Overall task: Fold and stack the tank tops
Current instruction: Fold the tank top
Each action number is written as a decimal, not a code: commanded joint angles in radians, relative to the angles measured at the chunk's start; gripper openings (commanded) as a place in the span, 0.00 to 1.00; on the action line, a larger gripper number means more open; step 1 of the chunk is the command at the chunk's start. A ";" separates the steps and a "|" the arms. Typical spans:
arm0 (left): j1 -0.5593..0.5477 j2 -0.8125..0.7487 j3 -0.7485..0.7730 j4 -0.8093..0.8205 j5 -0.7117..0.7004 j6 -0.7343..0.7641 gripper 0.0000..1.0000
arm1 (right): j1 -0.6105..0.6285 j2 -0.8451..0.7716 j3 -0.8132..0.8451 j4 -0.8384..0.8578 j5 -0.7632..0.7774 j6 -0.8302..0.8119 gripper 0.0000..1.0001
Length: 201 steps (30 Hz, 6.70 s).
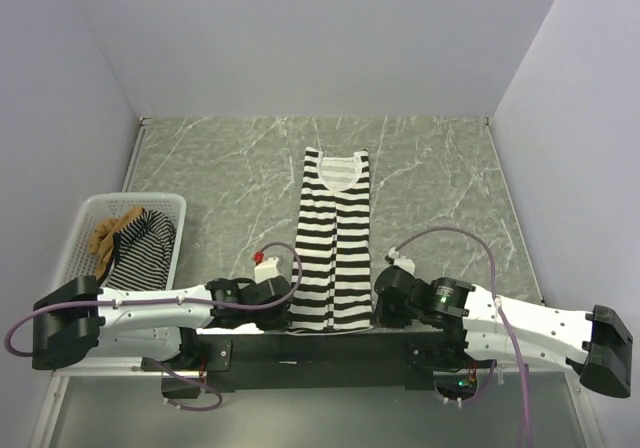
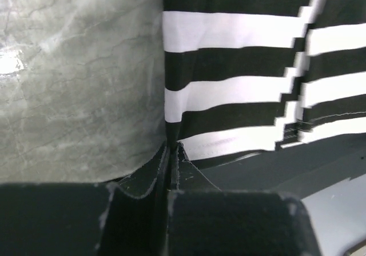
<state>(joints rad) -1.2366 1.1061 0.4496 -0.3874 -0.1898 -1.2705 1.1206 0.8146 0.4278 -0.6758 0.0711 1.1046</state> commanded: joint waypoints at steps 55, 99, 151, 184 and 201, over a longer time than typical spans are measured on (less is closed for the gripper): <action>0.715 0.868 0.953 0.320 0.225 0.454 0.37 | -0.728 0.985 0.853 0.363 -0.007 -0.549 0.18; 0.545 0.404 0.353 0.282 0.003 0.275 0.42 | -0.541 0.502 0.218 0.440 0.010 -0.399 0.36; 0.385 0.194 0.156 0.150 -0.039 0.112 0.01 | -0.415 0.227 0.071 0.302 0.061 -0.316 0.00; 0.578 0.193 0.569 0.100 0.113 0.290 0.01 | -0.619 0.397 0.534 0.271 -0.154 -0.505 0.00; 0.894 0.808 0.933 0.364 0.358 0.390 0.59 | -0.829 1.037 1.023 0.280 -0.232 -0.609 0.53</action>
<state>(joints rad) -0.3771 1.9038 1.3373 -0.1223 0.0807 -0.9127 0.3111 1.8397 1.3849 -0.3714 -0.1951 0.5331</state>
